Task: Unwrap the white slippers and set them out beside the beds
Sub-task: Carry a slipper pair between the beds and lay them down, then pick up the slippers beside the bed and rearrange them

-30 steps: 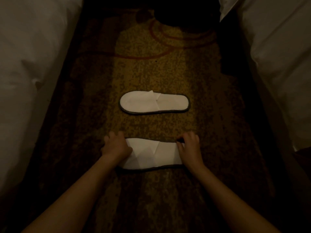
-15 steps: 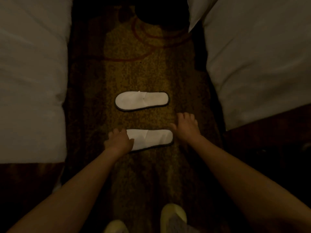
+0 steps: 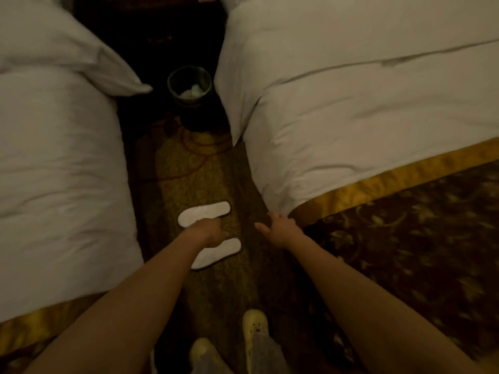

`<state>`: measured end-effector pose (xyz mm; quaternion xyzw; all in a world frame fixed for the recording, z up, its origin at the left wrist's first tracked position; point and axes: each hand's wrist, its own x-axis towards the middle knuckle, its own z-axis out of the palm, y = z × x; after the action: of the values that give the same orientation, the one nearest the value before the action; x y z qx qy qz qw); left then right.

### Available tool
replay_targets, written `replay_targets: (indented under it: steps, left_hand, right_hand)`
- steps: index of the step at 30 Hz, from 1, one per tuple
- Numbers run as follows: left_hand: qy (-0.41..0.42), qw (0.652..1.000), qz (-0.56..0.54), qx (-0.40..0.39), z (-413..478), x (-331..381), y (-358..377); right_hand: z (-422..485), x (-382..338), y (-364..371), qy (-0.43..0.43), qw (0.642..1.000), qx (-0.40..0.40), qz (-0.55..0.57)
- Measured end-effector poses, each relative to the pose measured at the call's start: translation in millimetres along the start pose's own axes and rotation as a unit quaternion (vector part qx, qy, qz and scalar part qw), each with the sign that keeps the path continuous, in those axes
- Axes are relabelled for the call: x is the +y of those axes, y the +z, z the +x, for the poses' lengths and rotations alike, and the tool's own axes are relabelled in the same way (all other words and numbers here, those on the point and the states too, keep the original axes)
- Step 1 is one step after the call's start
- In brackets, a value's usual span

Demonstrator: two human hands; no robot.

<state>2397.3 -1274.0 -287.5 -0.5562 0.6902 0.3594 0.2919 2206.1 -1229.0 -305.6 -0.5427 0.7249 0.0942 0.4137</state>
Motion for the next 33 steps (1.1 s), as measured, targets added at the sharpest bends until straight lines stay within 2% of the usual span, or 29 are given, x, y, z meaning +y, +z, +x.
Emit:
replay_targets:
  steps: [7,14,19,23,27,31,33]
  left_hand:
    - [0.097,0.991,0.070,0.060,-93,96,-44]
    - [0.222,0.968,0.112,0.025,-168,178,-21]
    - [0.272,0.941,0.199,-0.011,-227,231,27]
    - [0.319,0.906,0.275,-0.031,-269,279,80]
    - [0.358,0.872,0.330,-0.059,-303,326,137]
    - [0.407,0.830,0.377,-0.047,-329,374,202]
    - [0.429,0.814,0.389,-0.044,-340,398,233]
  right_hand:
    - [-123,35,-62,0.077,0.990,0.080,0.082]
    - [-246,89,-47,0.150,0.957,0.136,0.208]
    - [-343,136,-11,0.220,0.924,0.185,0.253]
    - [-422,182,26,0.262,0.897,0.222,0.277]
    - [-490,232,75,0.335,0.856,0.254,0.301]
    - [-546,287,121,0.379,0.811,0.260,0.362]
    - [-571,317,144,0.389,0.810,0.250,0.361]
